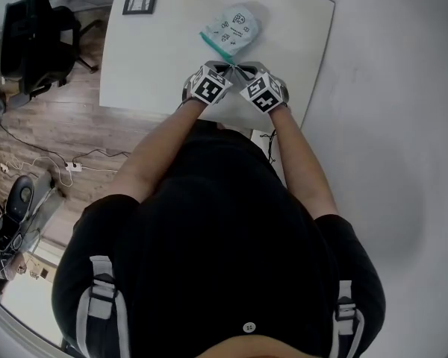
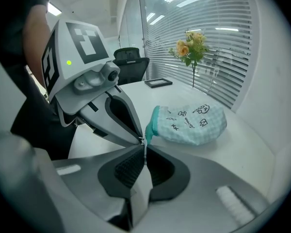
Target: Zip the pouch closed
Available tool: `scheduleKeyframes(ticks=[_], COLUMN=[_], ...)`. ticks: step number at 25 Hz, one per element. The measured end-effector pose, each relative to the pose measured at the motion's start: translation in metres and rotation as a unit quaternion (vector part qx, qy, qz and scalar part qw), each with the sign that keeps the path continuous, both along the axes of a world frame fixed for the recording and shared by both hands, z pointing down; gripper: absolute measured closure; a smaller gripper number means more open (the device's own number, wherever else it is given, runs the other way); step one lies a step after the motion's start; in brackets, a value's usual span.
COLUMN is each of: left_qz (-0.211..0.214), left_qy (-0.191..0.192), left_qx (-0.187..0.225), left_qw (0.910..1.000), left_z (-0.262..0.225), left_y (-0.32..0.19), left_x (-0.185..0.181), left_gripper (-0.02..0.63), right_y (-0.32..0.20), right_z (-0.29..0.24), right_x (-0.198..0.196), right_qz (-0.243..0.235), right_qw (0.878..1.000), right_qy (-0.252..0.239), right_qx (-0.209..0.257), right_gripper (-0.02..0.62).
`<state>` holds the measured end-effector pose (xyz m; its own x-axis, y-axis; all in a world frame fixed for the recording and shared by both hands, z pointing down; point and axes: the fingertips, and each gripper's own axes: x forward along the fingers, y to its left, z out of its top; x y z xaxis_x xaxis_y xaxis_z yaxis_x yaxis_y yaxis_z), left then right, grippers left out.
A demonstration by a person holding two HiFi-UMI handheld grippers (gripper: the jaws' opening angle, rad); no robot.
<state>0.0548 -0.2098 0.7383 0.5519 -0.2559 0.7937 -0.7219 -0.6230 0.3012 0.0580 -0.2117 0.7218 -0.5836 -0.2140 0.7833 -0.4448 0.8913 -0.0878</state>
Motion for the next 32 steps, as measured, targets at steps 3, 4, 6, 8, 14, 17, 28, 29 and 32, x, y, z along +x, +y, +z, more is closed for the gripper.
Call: scheduleKeyframes(ticks=[3, 4, 6, 8, 14, 17, 28, 29, 32], left_qz=[-0.01, -0.014, -0.022, -0.031, -0.054, -0.06, -0.067, -0.067, -0.073], left_qy=[-0.009, -0.01, -0.012, -0.012, -0.013, -0.01, -0.029, -0.031, -0.033], left_qx=[0.008, 0.009, 0.008, 0.007, 0.011, 0.013, 0.009, 0.009, 0.005], left_qw=[0.9999, 0.9998, 0.9996, 0.9994, 0.9984, 0.9981, 0.9973, 0.9973, 0.9967], left_z=[-0.001, -0.001, -0.001, -0.002, -0.004, -0.004, -0.004, -0.003, -0.001], left_y=[-0.001, -0.002, -0.003, -0.005, -0.011, -0.011, -0.009, -0.01, -0.012], left_x=[-0.006, -0.008, -0.014, -0.021, -0.036, -0.04, -0.049, -0.051, -0.056], left_gripper=[0.598, 0.598, 0.598, 0.598, 0.598, 0.598, 0.598, 0.598, 0.598], right_y=[0.001, 0.0, 0.0, -0.001, -0.004, -0.004, 0.001, 0.001, -0.002], right_z=[-0.002, -0.002, -0.003, -0.005, -0.006, -0.006, -0.006, -0.006, -0.005], right_x=[0.0, 0.0, 0.001, 0.0, 0.004, 0.003, 0.006, 0.008, 0.014], right_qz=[0.001, 0.002, 0.005, 0.008, 0.015, 0.016, 0.018, 0.019, 0.025], right_qw=[1.0, 1.0, 1.0, 1.0, 1.0, 1.0, 0.999, 0.999, 0.999], right_qy=[0.001, 0.002, 0.002, 0.003, 0.012, 0.012, 0.021, 0.022, 0.025], right_qx=[0.005, 0.006, 0.008, 0.009, 0.017, 0.017, 0.021, 0.02, 0.021], right_gripper=[0.571, 0.571, 0.571, 0.571, 0.571, 0.571, 0.571, 0.571, 0.571])
